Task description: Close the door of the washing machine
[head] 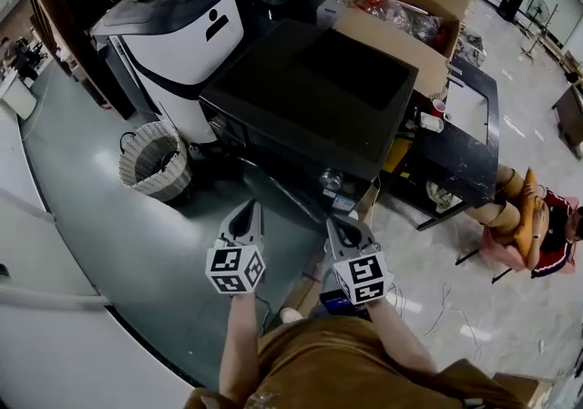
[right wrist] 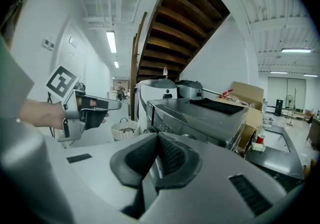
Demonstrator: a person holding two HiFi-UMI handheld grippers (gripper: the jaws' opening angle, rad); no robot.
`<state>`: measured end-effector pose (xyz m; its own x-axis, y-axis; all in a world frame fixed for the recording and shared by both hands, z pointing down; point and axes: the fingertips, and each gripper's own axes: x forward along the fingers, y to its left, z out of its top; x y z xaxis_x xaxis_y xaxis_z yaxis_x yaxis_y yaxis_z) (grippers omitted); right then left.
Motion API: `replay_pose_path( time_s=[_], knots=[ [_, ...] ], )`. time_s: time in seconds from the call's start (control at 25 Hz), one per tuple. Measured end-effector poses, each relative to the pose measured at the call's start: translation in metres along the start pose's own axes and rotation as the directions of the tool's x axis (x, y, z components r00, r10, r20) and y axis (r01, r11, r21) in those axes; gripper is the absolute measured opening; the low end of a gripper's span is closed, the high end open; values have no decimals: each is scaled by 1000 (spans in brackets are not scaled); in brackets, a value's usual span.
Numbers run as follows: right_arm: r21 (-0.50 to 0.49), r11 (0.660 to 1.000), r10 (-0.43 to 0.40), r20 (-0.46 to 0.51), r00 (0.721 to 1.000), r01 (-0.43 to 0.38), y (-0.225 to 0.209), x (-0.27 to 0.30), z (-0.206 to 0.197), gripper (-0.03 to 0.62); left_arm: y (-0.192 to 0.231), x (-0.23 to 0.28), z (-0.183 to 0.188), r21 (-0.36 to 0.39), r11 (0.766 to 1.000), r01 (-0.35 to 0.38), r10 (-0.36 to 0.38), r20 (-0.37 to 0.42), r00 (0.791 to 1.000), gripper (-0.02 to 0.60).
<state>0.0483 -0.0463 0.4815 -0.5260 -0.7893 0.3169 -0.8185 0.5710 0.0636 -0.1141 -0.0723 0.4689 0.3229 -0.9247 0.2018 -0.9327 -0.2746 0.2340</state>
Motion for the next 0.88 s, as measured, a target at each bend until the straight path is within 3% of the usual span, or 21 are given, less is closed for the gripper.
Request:
replay_pose_path(
  time_s=[0.36,0.88],
  knots=[
    [1,1000,10,30,999,-10,16,-4,8,11,-4,-34,9,-17,1000,-18,19,21,1000,25],
    [-5,1000,26,17,1000,-26,16,-4,5,11,1,-36,3,-35,999,-35,36,10,999,25]
  ],
)
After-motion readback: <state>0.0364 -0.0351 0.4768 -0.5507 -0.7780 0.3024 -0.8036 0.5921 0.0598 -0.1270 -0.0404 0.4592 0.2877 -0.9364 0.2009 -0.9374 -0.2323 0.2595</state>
